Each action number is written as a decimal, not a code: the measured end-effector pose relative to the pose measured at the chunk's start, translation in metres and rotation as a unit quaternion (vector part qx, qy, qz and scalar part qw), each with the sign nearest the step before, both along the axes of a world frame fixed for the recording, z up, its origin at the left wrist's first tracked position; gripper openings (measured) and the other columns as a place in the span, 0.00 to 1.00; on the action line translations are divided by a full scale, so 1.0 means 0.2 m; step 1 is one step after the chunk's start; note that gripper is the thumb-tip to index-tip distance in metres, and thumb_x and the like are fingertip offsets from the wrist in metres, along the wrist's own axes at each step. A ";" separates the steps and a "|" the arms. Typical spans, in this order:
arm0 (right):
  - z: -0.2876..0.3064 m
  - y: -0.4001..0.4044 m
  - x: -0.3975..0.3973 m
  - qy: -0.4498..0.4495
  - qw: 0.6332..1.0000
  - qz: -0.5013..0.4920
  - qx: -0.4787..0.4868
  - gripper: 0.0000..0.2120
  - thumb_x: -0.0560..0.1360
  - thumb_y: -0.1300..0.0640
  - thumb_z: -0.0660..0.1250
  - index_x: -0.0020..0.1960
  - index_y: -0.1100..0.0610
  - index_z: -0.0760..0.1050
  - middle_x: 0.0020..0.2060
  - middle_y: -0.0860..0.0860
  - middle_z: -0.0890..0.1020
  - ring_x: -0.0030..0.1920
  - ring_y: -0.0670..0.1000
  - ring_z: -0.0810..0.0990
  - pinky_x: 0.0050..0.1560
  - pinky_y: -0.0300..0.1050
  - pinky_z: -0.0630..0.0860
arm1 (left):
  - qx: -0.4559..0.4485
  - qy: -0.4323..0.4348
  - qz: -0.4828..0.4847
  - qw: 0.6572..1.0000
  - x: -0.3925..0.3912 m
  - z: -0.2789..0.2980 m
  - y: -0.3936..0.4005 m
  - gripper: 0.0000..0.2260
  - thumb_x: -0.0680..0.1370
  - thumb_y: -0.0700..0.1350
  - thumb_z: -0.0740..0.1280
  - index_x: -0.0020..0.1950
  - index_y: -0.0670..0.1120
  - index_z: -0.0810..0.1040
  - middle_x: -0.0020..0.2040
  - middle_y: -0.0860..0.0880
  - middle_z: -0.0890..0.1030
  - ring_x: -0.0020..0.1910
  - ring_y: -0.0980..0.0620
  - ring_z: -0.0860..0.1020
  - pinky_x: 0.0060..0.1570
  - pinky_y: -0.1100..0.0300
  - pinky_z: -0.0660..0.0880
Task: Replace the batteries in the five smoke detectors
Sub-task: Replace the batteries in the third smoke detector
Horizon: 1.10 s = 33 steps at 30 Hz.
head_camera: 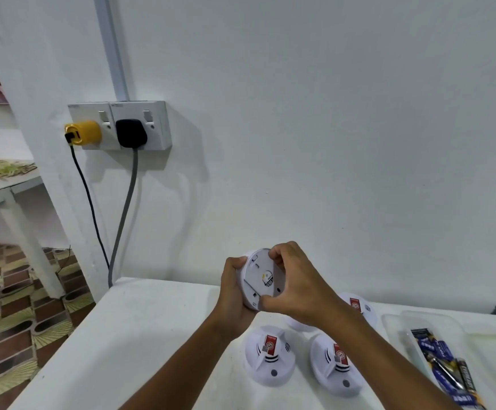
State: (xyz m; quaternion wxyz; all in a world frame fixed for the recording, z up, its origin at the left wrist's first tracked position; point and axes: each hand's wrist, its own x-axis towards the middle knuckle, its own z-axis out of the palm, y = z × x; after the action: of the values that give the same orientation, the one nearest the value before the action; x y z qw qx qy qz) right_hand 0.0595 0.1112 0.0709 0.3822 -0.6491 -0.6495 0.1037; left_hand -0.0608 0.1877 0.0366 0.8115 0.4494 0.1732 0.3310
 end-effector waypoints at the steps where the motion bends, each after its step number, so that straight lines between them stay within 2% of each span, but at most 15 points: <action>1: -0.01 0.00 0.00 0.005 1.000 -0.004 -0.002 0.31 0.60 0.52 0.79 0.57 0.51 0.65 0.52 0.45 0.67 0.53 0.45 0.69 0.52 0.36 0.73 | 0.001 0.006 -0.001 1.000 0.00 -0.01 0.00 0.24 0.72 0.57 0.54 0.56 0.45 0.80 0.49 0.43 0.82 0.47 0.49 0.80 0.44 0.55 0.76; 3: -0.04 -0.03 0.00 0.024 1.000 -0.009 0.004 0.32 0.60 0.52 0.79 0.56 0.50 0.65 0.52 0.44 0.68 0.54 0.45 0.70 0.53 0.37 0.73 | -0.004 0.005 -0.011 1.000 0.00 -0.01 -0.02 0.24 0.73 0.56 0.54 0.56 0.44 0.81 0.50 0.42 0.81 0.48 0.48 0.80 0.44 0.55 0.77; 6: -0.05 -0.06 -0.03 0.051 0.998 -0.013 0.037 0.31 0.57 0.49 0.76 0.56 0.49 0.65 0.52 0.44 0.70 0.52 0.44 0.72 0.50 0.33 0.73 | -0.047 -0.010 -0.018 0.999 -0.01 -0.01 -0.05 0.24 0.76 0.55 0.52 0.51 0.43 0.84 0.49 0.41 0.82 0.48 0.46 0.81 0.44 0.55 0.78; 10: -0.04 -0.15 -0.04 0.139 0.983 -0.047 0.113 0.31 0.55 0.50 0.73 0.56 0.54 0.69 0.51 0.48 0.75 0.48 0.45 0.76 0.44 0.29 0.73 | -0.112 -0.020 0.014 0.993 -0.05 -0.01 -0.06 0.26 0.72 0.58 0.57 0.59 0.42 0.78 0.57 0.37 0.78 0.55 0.40 0.75 0.53 0.48 0.72; 12: -0.06 -0.22 -0.03 0.153 0.983 -0.064 0.074 0.30 0.55 0.52 0.73 0.56 0.53 0.70 0.50 0.48 0.75 0.47 0.46 0.76 0.42 0.31 0.73 | -0.116 -0.009 0.047 0.992 -0.10 -0.03 -0.03 0.24 0.71 0.58 0.57 0.56 0.44 0.79 0.54 0.39 0.79 0.52 0.40 0.75 0.52 0.48 0.70; 16: -0.21 -0.38 -0.06 0.055 0.987 -0.053 -0.143 0.31 0.53 0.44 0.73 0.53 0.50 0.68 0.48 0.48 0.74 0.46 0.50 0.75 0.41 0.39 0.72 | -0.135 0.013 0.077 0.988 -0.22 -0.09 -0.04 0.22 0.74 0.57 0.55 0.53 0.45 0.80 0.52 0.40 0.80 0.51 0.38 0.75 0.48 0.50 0.72; 18: -0.29 -0.44 -0.10 0.005 0.972 -0.029 -0.232 0.28 0.57 0.47 0.76 0.51 0.52 0.67 0.49 0.49 0.73 0.44 0.50 0.74 0.38 0.42 0.71 | -0.150 0.022 0.078 0.985 -0.26 -0.13 -0.08 0.21 0.74 0.57 0.56 0.55 0.45 0.79 0.53 0.40 0.78 0.51 0.37 0.75 0.47 0.50 0.73; 20: -0.34 -0.48 -0.15 -0.042 0.960 -0.009 -0.278 0.26 0.61 0.50 0.77 0.51 0.52 0.66 0.50 0.49 0.71 0.44 0.49 0.72 0.35 0.40 0.68 | -0.165 0.024 0.075 0.983 -0.28 -0.15 -0.11 0.22 0.74 0.58 0.57 0.57 0.45 0.78 0.55 0.39 0.78 0.51 0.37 0.75 0.47 0.50 0.73; 25: -0.44 -0.48 -0.21 -0.089 0.943 -0.001 -0.321 0.24 0.62 0.50 0.76 0.53 0.54 0.70 0.52 0.50 0.71 0.50 0.50 0.73 0.44 0.45 0.74 | -0.180 0.018 0.068 0.981 -0.30 -0.17 -0.17 0.22 0.73 0.58 0.58 0.58 0.46 0.78 0.56 0.39 0.78 0.54 0.36 0.75 0.51 0.48 0.73; 28: -0.50 -0.50 -0.22 -0.104 0.945 0.007 -0.311 0.14 0.62 0.56 0.75 0.37 0.56 0.69 0.41 0.52 0.73 0.36 0.48 0.71 0.31 0.40 0.68 | -0.187 0.012 0.062 0.980 -0.30 -0.17 -0.19 0.25 0.70 0.58 0.61 0.61 0.46 0.77 0.59 0.39 0.78 0.55 0.35 0.75 0.52 0.46 0.72; 30: -0.52 -0.51 -0.21 -0.103 0.947 0.010 -0.304 0.16 0.63 0.56 0.75 0.34 0.56 0.66 0.40 0.51 0.72 0.33 0.46 0.68 0.29 0.38 0.64 | -0.189 0.008 0.056 0.980 -0.29 -0.17 -0.22 0.27 0.68 0.58 0.62 0.63 0.46 0.76 0.60 0.38 0.77 0.57 0.35 0.75 0.51 0.47 0.74; 32: -0.53 -0.53 -0.19 -0.084 0.951 0.010 -0.296 0.16 0.64 0.52 0.76 0.41 0.54 0.70 0.47 0.50 0.71 0.43 0.48 0.72 0.36 0.39 0.68 | -0.195 0.005 0.047 0.980 -0.27 -0.19 -0.23 0.30 0.68 0.58 0.62 0.67 0.46 0.74 0.62 0.38 0.75 0.59 0.35 0.73 0.49 0.48 0.76; 33: -0.53 -0.54 -0.18 -0.069 0.956 0.010 -0.286 0.17 0.65 0.50 0.76 0.48 0.54 0.73 0.52 0.50 0.72 0.50 0.50 0.74 0.42 0.40 0.71 | -0.198 0.002 0.043 0.979 -0.26 -0.19 -0.24 0.31 0.68 0.58 0.62 0.68 0.46 0.73 0.63 0.38 0.75 0.60 0.35 0.73 0.50 0.47 0.75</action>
State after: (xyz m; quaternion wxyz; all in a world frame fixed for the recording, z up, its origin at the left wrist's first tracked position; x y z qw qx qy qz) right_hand 0.0238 0.0035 -0.0350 0.1337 -0.7303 -0.6241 0.2434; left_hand -0.1120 0.1390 -0.0018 0.8689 0.2727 0.2559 0.3243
